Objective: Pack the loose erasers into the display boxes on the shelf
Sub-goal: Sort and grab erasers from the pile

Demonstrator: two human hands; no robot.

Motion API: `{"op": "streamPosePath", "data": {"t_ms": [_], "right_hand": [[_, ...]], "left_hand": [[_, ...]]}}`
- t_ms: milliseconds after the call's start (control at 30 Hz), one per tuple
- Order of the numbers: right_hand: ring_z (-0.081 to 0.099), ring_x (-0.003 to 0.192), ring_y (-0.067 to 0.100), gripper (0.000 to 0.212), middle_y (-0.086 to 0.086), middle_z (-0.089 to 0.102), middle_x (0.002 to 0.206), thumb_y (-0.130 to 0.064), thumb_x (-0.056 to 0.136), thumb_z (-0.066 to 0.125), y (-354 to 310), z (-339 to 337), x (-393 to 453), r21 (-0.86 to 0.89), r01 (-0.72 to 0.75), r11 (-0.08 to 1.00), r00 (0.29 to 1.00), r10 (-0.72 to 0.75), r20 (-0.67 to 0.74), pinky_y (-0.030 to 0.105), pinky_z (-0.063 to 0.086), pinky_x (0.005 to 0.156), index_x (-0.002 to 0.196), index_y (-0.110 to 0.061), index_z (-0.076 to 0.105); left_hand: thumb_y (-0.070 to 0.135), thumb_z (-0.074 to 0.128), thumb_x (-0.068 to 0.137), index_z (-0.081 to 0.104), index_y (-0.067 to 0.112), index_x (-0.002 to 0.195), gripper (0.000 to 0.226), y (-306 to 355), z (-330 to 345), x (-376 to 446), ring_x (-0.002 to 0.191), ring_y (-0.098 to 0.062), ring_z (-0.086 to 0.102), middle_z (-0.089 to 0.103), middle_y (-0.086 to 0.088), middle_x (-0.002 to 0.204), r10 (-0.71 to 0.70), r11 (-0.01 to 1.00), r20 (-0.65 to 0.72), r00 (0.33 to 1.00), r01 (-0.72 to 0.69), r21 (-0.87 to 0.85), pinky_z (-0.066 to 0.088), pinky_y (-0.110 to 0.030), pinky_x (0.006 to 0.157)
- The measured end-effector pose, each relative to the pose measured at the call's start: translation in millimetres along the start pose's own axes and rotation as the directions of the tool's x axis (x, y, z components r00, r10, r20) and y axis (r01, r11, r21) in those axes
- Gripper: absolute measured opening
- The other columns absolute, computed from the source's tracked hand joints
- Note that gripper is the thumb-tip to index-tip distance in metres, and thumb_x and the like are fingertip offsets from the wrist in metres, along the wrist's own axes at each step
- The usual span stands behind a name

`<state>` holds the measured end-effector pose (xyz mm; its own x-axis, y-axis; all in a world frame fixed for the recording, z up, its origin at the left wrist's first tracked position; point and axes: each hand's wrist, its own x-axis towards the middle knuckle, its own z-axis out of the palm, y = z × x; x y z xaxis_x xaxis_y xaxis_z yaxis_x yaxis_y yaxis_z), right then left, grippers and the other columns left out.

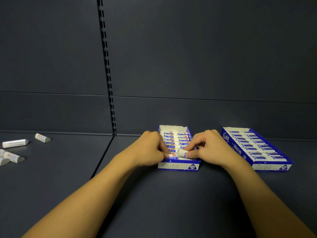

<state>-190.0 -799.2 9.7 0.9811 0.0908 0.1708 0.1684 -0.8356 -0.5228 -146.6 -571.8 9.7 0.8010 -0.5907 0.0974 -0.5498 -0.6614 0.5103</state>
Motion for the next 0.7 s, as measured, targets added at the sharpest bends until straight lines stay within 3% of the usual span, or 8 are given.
{"op": "streamPosePath", "data": {"t_ms": [167, 367, 533, 633, 700], "right_hand": [[0.062, 0.092, 0.0, 0.017, -0.02, 0.066, 0.094, -0.025, 0.081, 0.083, -0.1, -3.3, -2.0, 0.032, 0.004, 0.999, 0.999, -0.006, 0.053, 0.014, 0.046, 0.059, 0.097, -0.028, 0.08], [0.062, 0.104, 0.003, 0.02, -0.016, 0.069, 0.106, -0.028, 0.081, 0.083, -1.4, -1.4, 0.2, 0.002, 0.009, 1.0, 0.995, -0.01, 0.103, 0.018, 0.053, 0.071, 0.1, -0.031, 0.079], [0.061, 0.105, 0.004, 0.02, -0.014, 0.069, 0.111, -0.028, 0.082, 0.082, -5.9, -1.2, 0.8, -0.012, 0.007, 1.0, 0.99, -0.006, 0.14, 0.021, 0.057, 0.075, 0.102, -0.03, 0.079], [0.062, 0.102, 0.004, 0.017, -0.014, 0.07, 0.106, -0.028, 0.081, 0.082, -7.1, -3.9, 1.5, 0.007, -0.024, 1.0, 0.983, 0.022, 0.182, 0.018, 0.055, 0.07, 0.098, -0.032, 0.078], [0.064, 0.094, 0.003, 0.014, -0.017, 0.069, 0.093, -0.025, 0.081, 0.083, -7.4, -6.5, 1.6, 0.038, -0.056, 0.998, 0.976, 0.047, 0.211, 0.015, 0.051, 0.062, 0.092, -0.031, 0.077]], "left_hand": [[0.02, 0.073, 0.091, 0.08, 0.019, 0.107, 0.017, -2.1, -6.6, -0.8, 0.099, -0.006, 0.065, 0.073, 0.009, 0.115, -0.009, 1.0, 0.034, 0.999, 0.009, 0.0, 0.057, -0.022, 0.086], [0.024, 0.08, 0.086, 0.081, 0.022, 0.098, 0.013, -2.1, -15.9, -0.6, 0.098, -0.005, 0.068, 0.075, 0.013, 0.103, -0.059, 0.994, 0.079, 0.995, 0.066, -0.082, 0.058, -0.021, 0.082], [0.025, 0.08, 0.086, 0.073, 0.023, 0.099, 0.015, 1.8, -15.4, 3.7, 0.099, -0.008, 0.067, 0.074, 0.008, 0.11, -0.05, 0.998, 0.108, 0.993, 0.054, -0.033, 0.055, -0.018, 0.079], [0.024, 0.079, 0.086, 0.071, 0.022, 0.103, 0.018, 4.9, -14.4, 7.9, 0.105, -0.011, 0.067, 0.074, 0.005, 0.112, -0.047, 0.999, 0.129, 0.99, 0.044, 0.027, 0.057, -0.025, 0.087], [0.024, 0.079, 0.086, 0.072, 0.023, 0.101, 0.017, 4.6, -16.1, 8.6, 0.106, -0.011, 0.067, 0.072, 0.009, 0.105, -0.048, 0.999, 0.157, 0.986, 0.045, 0.021, 0.057, -0.025, 0.087]]}}
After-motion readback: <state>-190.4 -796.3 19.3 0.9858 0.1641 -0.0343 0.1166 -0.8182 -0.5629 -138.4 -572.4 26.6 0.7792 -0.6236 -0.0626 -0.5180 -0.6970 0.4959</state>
